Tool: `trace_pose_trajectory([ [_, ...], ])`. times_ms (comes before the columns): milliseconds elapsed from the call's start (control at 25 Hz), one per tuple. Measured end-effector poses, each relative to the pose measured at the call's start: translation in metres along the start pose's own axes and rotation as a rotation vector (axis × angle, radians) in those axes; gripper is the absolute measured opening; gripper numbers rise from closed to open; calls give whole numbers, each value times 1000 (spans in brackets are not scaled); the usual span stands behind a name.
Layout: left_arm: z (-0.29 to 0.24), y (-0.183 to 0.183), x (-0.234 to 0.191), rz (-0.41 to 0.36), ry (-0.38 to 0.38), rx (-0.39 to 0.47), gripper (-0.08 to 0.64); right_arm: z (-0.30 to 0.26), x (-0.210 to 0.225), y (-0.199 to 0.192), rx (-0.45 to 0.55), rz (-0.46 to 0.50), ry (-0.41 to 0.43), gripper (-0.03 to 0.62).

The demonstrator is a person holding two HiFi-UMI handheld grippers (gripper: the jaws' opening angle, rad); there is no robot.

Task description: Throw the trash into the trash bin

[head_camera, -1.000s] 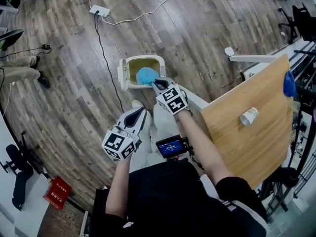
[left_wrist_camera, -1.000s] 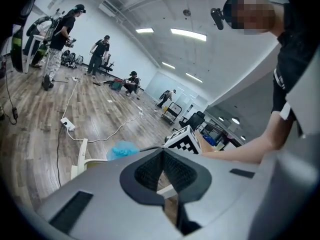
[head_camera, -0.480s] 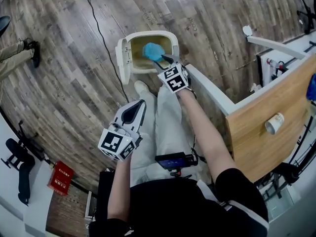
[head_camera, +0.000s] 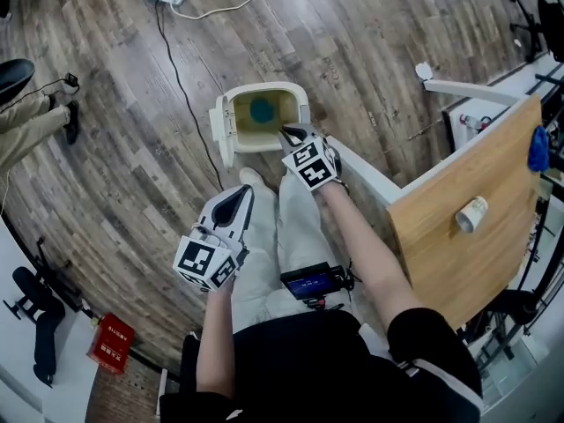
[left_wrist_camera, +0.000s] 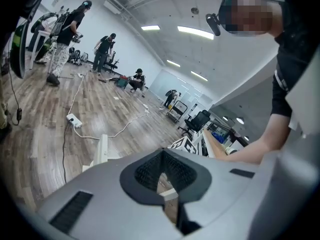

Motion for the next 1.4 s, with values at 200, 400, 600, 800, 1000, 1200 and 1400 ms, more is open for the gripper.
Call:
trace_pose_trajectory([
  [200, 34, 52, 26, -71, -2, 85, -3, 93, -24, 61, 184, -1, 33, -2],
  [400, 91, 95, 62, -123, 20, 137, -3, 214, -73, 112, 360, 49, 24, -2],
  [600, 132, 127, 104, -251, 32, 271, -3, 315, -108, 131, 588, 78, 7, -2],
  [800, 156, 164, 134, -341, 14, 324, -3, 398, -143, 169, 812, 144, 40, -2],
  [1000, 165, 188, 173, -458, -10, 369, -3, 449, -159, 185, 894, 256, 23, -2],
  [1200, 170, 203, 190, -519, -16, 408, -3, 473, -164, 195, 913, 270, 18, -3],
  [1400, 170, 212, 192, -521, -7, 428, -3, 477, -164, 201, 903, 286, 20, -2],
])
Point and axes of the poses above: the fingertips, and each gripper's own axes: z backward along the fingers, x to its right, y out of its top, the point moved 5 cm from there along z, backward along the fingers, and after that the axes turned 6 degrees about -x, right-handed, at the moved point
